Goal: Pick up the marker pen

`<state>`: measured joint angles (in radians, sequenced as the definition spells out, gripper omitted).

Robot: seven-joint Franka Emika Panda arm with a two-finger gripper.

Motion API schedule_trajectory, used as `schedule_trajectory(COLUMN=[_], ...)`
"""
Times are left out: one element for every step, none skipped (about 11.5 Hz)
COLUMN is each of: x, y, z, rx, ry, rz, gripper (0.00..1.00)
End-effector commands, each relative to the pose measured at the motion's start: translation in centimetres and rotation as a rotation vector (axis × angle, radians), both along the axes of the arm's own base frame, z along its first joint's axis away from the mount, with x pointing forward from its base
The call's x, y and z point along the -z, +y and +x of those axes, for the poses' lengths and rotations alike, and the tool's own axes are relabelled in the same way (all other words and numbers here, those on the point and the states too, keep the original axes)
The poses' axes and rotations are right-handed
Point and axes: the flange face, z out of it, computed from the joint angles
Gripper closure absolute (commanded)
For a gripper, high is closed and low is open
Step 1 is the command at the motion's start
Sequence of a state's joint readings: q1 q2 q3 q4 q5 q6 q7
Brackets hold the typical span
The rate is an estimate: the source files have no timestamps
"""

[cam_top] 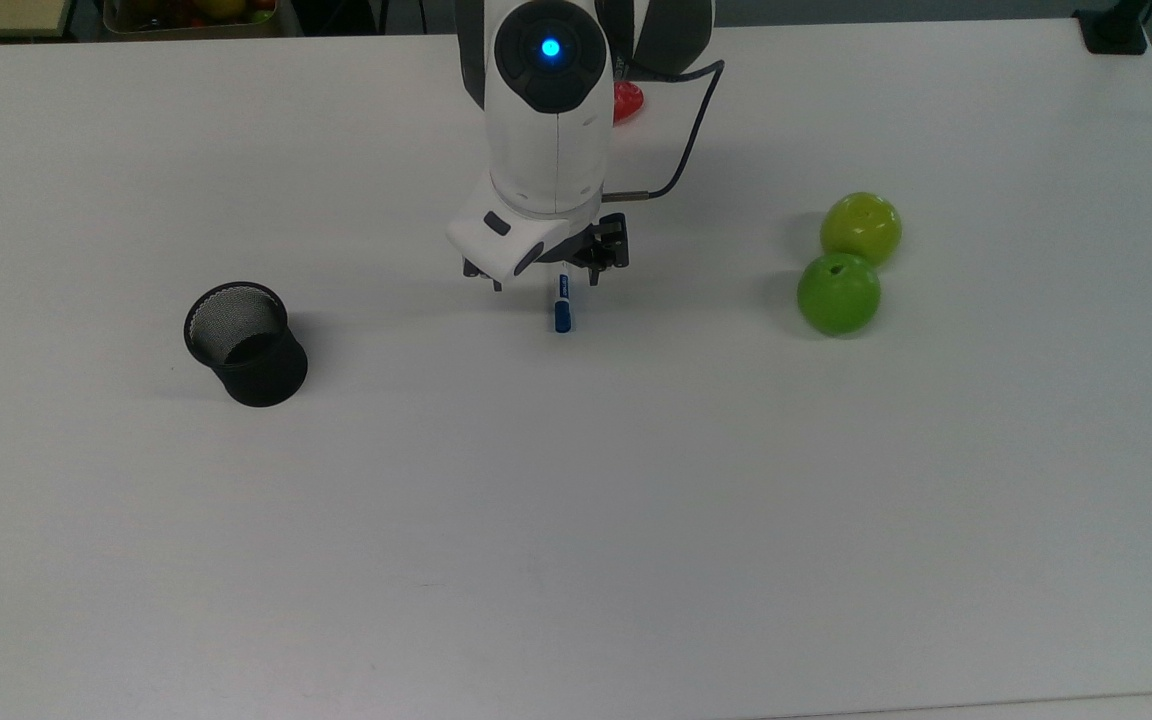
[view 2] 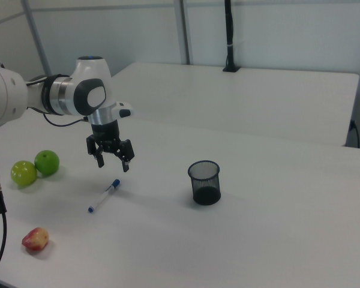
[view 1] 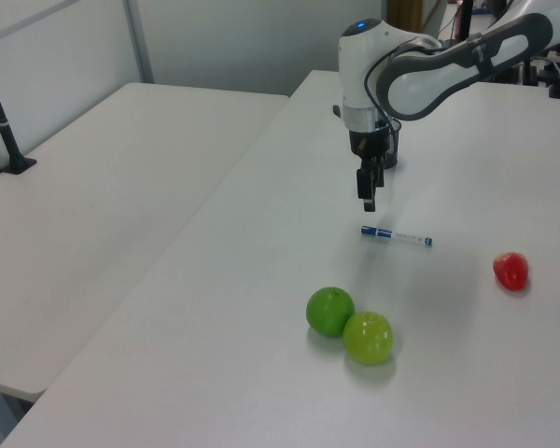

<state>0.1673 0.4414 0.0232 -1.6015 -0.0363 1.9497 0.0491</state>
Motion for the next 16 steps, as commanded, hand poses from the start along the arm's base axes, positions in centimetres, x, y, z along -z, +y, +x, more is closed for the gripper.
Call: schedule_trajectory(x=[-0.6, -1.6, -2.7, -4.9, -7.1, -10.0, -12.6, -14.9, -16.9, -19.4, -21.5, -22.9, -24.4, -25.4, -26.0, -26.2], y=[0.5, 0.4, 0.3, -0.1, -1.0, -1.8, -3.3, -4.7, -5.1, -6.7, -7.6, -8.9, -9.9, -11.1, -11.3, -11.7], z=[0.0, -0.1, -0.2, -0.6, -1.6, -2.6, -3.7, -4.5, -5.3, -6.7, -8.1, -9.3, -10.4, -11.2, -11.8, -12.1], rx=[0.007, 0.009, 0.011, 0.016, 0.029, 0.037, 0.045, 0.066, 0.07, 0.094, 0.087, 0.06, 0.043, 0.052, 0.056, 0.063], ry=[-0.023, -0.036, -0.051, -0.063, -0.04, -0.033, -0.024, -0.037, -0.052, -0.058, -0.056, -0.05, -0.051, -0.055, -0.05, -0.041], rz=[-0.014, -0.012, -0.01, -0.009, -0.019, -0.025, -0.033, -0.036, -0.035, -0.036, -0.034, -0.032, -0.029, -0.026, -0.027, -0.027], gripper=[0.0, 0.0, 0.0, 0.0, 0.0, 0.0, 0.0, 0.0, 0.0, 0.0, 0.0, 0.0, 0.0, 0.0, 0.0, 0.0])
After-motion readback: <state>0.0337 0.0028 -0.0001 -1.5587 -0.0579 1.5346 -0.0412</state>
